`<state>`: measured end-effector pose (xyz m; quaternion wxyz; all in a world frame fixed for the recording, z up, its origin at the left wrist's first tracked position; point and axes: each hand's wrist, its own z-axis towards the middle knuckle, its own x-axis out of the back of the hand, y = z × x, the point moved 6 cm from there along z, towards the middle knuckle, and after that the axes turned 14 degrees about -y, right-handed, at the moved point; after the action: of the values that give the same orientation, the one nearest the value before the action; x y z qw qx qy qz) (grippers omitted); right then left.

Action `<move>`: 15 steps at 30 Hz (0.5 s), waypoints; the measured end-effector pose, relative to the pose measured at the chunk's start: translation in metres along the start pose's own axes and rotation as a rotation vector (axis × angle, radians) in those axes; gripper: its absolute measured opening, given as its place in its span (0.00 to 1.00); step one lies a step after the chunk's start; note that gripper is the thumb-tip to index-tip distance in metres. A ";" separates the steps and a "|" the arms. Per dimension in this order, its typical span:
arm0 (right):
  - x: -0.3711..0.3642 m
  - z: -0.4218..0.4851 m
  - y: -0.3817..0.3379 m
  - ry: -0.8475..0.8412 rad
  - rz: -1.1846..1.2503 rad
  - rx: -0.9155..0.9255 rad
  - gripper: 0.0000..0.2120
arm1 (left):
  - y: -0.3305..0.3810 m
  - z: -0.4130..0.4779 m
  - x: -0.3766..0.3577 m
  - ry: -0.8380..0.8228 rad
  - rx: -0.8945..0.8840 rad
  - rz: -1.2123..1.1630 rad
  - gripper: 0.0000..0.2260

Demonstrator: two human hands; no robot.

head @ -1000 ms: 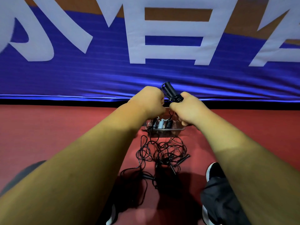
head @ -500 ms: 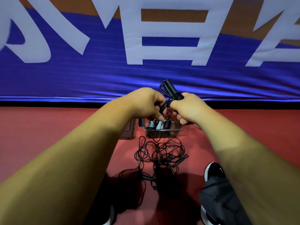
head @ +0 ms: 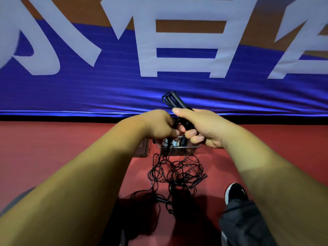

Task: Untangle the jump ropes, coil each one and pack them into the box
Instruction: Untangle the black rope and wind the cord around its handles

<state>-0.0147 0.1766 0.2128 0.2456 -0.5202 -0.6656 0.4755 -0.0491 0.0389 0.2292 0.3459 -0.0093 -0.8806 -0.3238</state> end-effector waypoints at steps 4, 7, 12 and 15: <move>0.001 -0.002 -0.003 0.026 0.060 0.019 0.16 | 0.000 -0.001 0.000 -0.051 -0.105 -0.069 0.07; 0.002 -0.006 -0.010 0.025 0.098 0.055 0.15 | -0.001 -0.005 -0.001 -0.134 -0.138 -0.008 0.09; 0.006 -0.017 -0.021 0.030 0.118 0.100 0.14 | 0.001 -0.003 -0.008 -0.165 -0.114 0.088 0.09; 0.008 -0.019 -0.022 0.036 0.159 0.125 0.13 | 0.006 -0.001 -0.006 -0.073 -0.089 0.030 0.07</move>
<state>-0.0118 0.1906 0.2392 0.2512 -0.5635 -0.5866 0.5247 -0.0429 0.0442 0.2293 0.3176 -0.0496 -0.8771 -0.3569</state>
